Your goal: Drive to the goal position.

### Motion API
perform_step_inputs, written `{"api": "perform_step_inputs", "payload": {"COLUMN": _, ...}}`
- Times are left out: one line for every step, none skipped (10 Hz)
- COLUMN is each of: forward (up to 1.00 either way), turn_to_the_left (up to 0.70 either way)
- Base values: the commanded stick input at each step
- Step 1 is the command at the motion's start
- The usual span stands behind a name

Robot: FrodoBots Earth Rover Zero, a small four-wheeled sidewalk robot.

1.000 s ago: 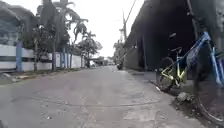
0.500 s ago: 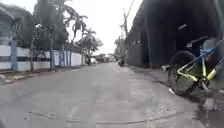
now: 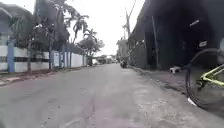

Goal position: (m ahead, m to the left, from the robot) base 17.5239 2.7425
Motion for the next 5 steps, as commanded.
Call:
{"api": "perform_step_inputs", "payload": {"forward": 1.0, "turn_to_the_left": 0.04}}
{"api": "perform_step_inputs", "payload": {"forward": 1.0, "turn_to_the_left": 0.04}}
{"api": "perform_step_inputs", "payload": {"forward": 1.0, "turn_to_the_left": 0.04}}
{"api": "perform_step_inputs", "payload": {"forward": 1.0, "turn_to_the_left": 0.04}}
{"api": "perform_step_inputs", "payload": {"forward": 1.0, "turn_to_the_left": 0.04}}
